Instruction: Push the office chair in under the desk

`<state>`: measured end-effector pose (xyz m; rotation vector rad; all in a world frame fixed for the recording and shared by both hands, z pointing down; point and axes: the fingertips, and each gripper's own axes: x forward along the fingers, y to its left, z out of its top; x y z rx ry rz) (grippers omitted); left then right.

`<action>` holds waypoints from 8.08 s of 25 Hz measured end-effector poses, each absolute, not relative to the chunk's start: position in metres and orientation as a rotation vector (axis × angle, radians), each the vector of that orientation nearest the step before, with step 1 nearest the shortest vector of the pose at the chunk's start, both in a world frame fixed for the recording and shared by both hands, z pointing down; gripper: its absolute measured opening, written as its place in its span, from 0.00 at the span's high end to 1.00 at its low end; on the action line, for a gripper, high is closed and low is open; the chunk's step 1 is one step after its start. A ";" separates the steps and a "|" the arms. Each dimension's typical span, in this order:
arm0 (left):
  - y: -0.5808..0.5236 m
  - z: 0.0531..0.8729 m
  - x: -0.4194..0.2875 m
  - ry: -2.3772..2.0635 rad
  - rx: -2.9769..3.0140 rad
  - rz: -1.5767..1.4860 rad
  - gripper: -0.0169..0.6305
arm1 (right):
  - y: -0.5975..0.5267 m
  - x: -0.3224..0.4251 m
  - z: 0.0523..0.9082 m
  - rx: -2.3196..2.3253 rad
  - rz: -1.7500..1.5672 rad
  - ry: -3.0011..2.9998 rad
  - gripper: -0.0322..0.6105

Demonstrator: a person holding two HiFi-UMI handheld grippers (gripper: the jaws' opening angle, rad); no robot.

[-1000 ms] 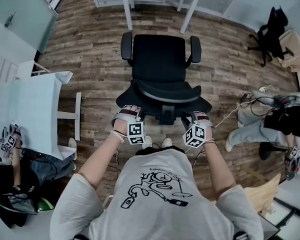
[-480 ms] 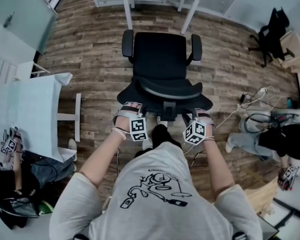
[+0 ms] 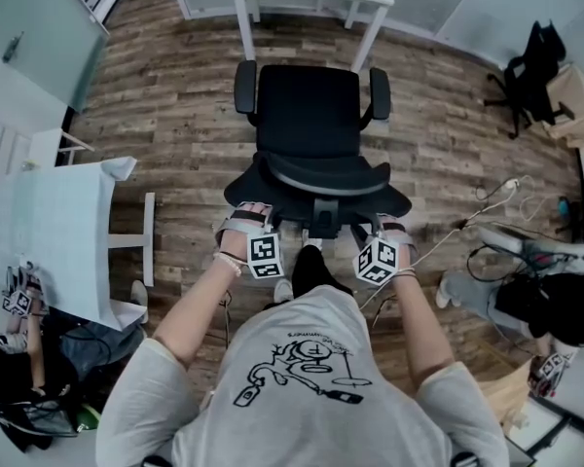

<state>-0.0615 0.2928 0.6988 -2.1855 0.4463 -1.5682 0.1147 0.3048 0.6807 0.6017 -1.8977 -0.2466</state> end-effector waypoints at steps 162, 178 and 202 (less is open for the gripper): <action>-0.408 0.705 -0.037 0.435 -2.270 -1.652 0.77 | -0.405 0.138 0.695 0.698 -0.047 -1.837 0.70; -0.481 0.703 -0.049 0.460 -2.262 -1.712 0.76 | -0.483 0.128 0.692 0.692 -0.021 -1.846 0.69; -0.536 0.701 -0.064 0.514 -2.249 -1.740 0.76 | -0.538 0.113 0.689 0.679 -0.036 -1.859 0.68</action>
